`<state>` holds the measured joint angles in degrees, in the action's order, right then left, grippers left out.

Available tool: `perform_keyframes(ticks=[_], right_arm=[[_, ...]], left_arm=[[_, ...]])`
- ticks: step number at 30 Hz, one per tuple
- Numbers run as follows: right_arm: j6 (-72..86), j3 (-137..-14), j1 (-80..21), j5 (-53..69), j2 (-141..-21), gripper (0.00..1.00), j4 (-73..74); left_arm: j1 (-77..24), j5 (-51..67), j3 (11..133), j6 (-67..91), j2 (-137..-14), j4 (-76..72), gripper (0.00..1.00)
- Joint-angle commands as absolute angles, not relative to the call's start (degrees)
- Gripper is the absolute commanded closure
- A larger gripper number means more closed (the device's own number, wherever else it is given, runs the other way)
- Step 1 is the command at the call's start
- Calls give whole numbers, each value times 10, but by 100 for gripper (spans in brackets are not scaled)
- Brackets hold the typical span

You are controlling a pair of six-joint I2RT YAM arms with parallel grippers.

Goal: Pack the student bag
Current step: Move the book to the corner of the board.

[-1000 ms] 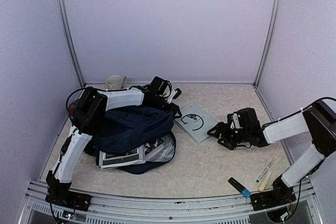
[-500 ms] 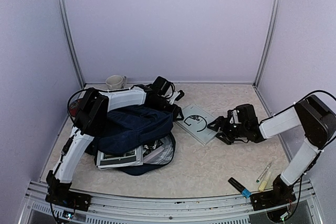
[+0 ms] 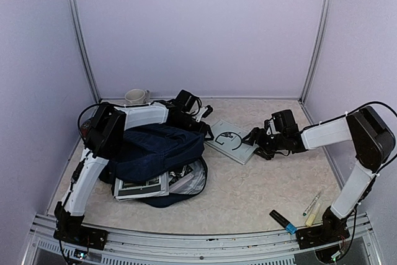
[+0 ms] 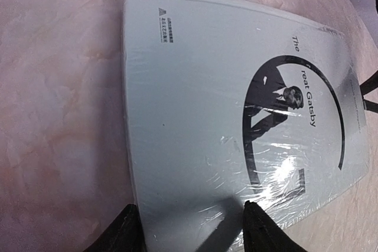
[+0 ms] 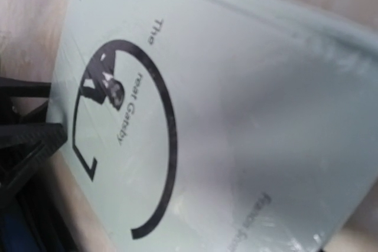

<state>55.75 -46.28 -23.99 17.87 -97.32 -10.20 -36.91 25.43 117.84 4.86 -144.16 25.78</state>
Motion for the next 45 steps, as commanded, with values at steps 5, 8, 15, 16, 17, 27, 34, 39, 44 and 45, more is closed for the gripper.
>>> perform_keyframes(ticks=[5, 8, 15, 16, 17, 27, 34, 39, 44, 45], right_arm=[[584, -385, -268, 210, -806, 22, -144], [602, -345, -268, 200, -746, 22, -136], [678, -232, -268, 190, -615, 22, -92], [690, -214, -268, 183, -591, 22, -82], [698, -198, -268, 172, -567, 22, -66], [619, -163, -157, 168, -487, 17, 113], [573, -193, -128, 151, -535, 10, 151], [500, -249, -103, 96, -575, 5, 213], [490, -241, -96, 139, -627, 4, 154], [491, -237, -96, 155, -640, 5, 137]], left_arm=[[-456, 360, 1119, 56, -1385, 272, 44], [-487, 357, 1152, 32, -1395, 304, 43], [-532, 360, 1131, 55, -1379, 283, 44], [-538, 363, 1130, 58, -1380, 279, 44], [-545, 366, 1133, 61, -1384, 277, 44], [-564, 355, 1169, 89, -1426, 279, 41], [-549, 329, 1169, 129, -1423, 256, 39], [-549, 329, 1169, 152, -1428, 245, 39], [-548, 328, 1174, 170, -1436, 242, 40], [-548, 328, 1174, 173, -1437, 241, 40]])
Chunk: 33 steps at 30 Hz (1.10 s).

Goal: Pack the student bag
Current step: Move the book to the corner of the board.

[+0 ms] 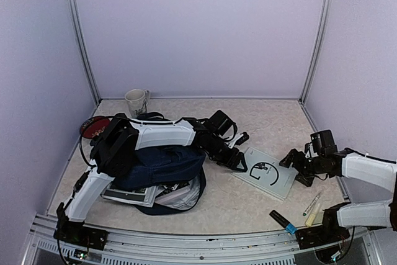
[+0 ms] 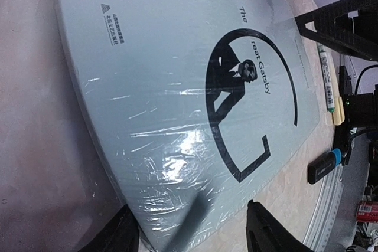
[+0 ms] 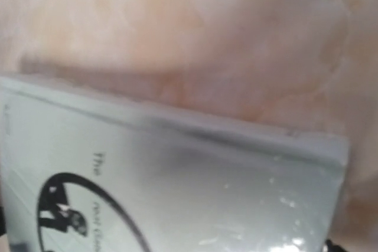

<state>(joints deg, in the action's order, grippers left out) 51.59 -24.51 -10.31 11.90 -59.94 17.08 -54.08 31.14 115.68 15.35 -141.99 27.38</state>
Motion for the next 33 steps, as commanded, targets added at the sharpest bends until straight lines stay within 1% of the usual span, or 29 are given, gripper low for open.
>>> perform_keyframes(ticks=[1, 6, 8, 12, 16, 22, 26, 30, 33], right_arm=[[492, -234, -95, 170, -652, 6, 120], [513, -231, -103, 234, -662, 18, 16], [507, -261, -124, 230, -655, 20, 22], [507, -348, -197, 190, -644, 20, 100], [545, -386, -273, 153, -632, 20, 147], [642, -355, -342, 131, -587, 21, 145], [687, -353, -395, 108, -549, 20, 212], [736, -351, -431, 140, -528, 21, 267], [760, -362, -471, 153, -536, 20, 305]], left_arm=[[-549, 328, 1174, 176, -1437, 240, 40], [-551, 354, 1206, 183, -1465, 254, 42], [-554, 359, 1213, 181, -1470, 258, 43], [-571, 358, 1200, 165, -1451, 241, 45], [-592, 370, 1193, 131, -1436, 240, 45], [-607, 404, 1115, 164, -1394, 177, 46], [-635, 408, 1085, 155, -1377, 180, 46], [-658, 404, 1062, 146, -1359, 188, 46], [-673, 403, 1050, 149, -1352, 188, 46]])
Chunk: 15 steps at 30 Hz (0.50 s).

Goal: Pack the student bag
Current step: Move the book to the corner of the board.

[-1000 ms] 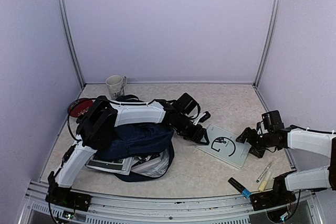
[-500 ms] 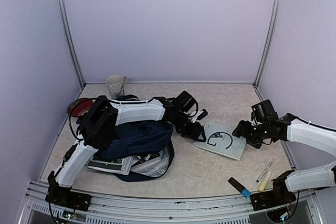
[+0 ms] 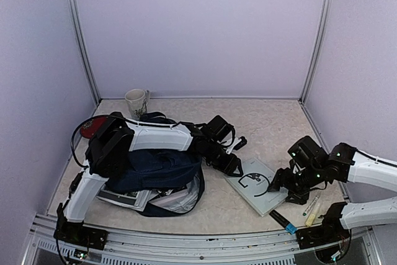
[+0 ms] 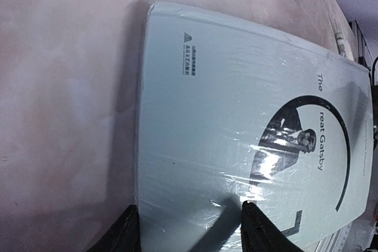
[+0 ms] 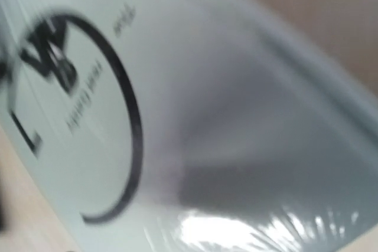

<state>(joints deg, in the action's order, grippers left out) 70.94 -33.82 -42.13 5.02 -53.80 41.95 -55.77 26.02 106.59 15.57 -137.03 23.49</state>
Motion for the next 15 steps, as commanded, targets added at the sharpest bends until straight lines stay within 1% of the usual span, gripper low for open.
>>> perform_keyframes(ticks=[1, 3, 6, 10, 13, 15], right_arm=[[760, -368, -481, 151, -540, 20, 327], [761, -365, -491, 151, -542, 19, 359], [773, -329, -494, 162, -520, 19, 354], [790, -299, -493, 128, -475, 18, 386], [780, -293, -477, 118, -453, 18, 423], [747, -303, -446, 123, -448, 18, 447]], left_arm=[[-679, 403, 1049, 149, -1352, 187, 46], [-686, 405, 1049, 147, -1357, 189, 46], [-685, 414, 1048, 131, -1364, 205, 45], [-672, 398, 1037, 123, -1357, 220, 45], [-662, 389, 1036, 121, -1353, 224, 44], [-656, 384, 1037, 121, -1351, 224, 43]])
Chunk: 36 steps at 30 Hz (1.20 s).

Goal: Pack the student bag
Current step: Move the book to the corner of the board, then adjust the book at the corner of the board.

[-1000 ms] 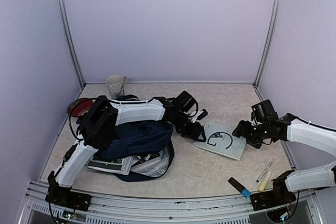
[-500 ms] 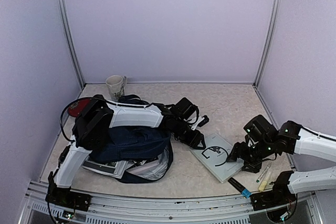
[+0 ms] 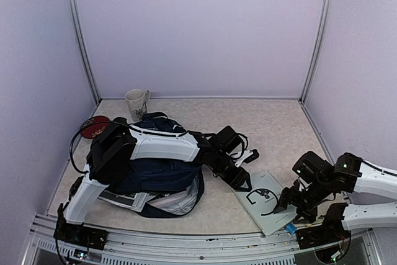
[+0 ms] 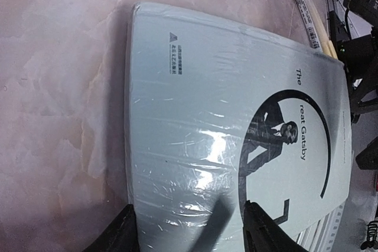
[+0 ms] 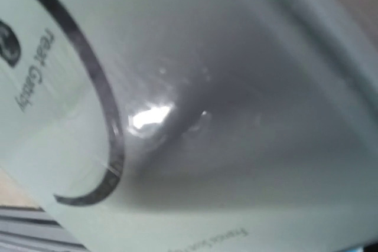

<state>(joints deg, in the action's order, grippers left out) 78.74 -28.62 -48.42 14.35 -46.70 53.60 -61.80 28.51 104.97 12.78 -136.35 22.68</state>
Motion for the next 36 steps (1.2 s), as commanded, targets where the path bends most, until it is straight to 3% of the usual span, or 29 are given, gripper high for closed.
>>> perform_keyframes(ticks=[1, 10, 16, 29, 36], right_arm=[[723, -312, -428, 128, -453, 18, 458], [515, -408, -345, 110, -598, 8, 546], [528, -367, -306, 96, -546, 0, 549], [532, -326, -221, 107, -522, 0, 515], [571, -322, -210, 33, -509, 0, 504]], left_arm=[[-653, 383, 1036, 122, -1351, 224, 43], [-642, 367, 1024, 123, -1341, 220, 42], [-639, 375, 1024, 120, -1347, 221, 42], [-636, 373, 1020, 116, -1349, 225, 42], [-635, 374, 1024, 116, -1349, 223, 42]])
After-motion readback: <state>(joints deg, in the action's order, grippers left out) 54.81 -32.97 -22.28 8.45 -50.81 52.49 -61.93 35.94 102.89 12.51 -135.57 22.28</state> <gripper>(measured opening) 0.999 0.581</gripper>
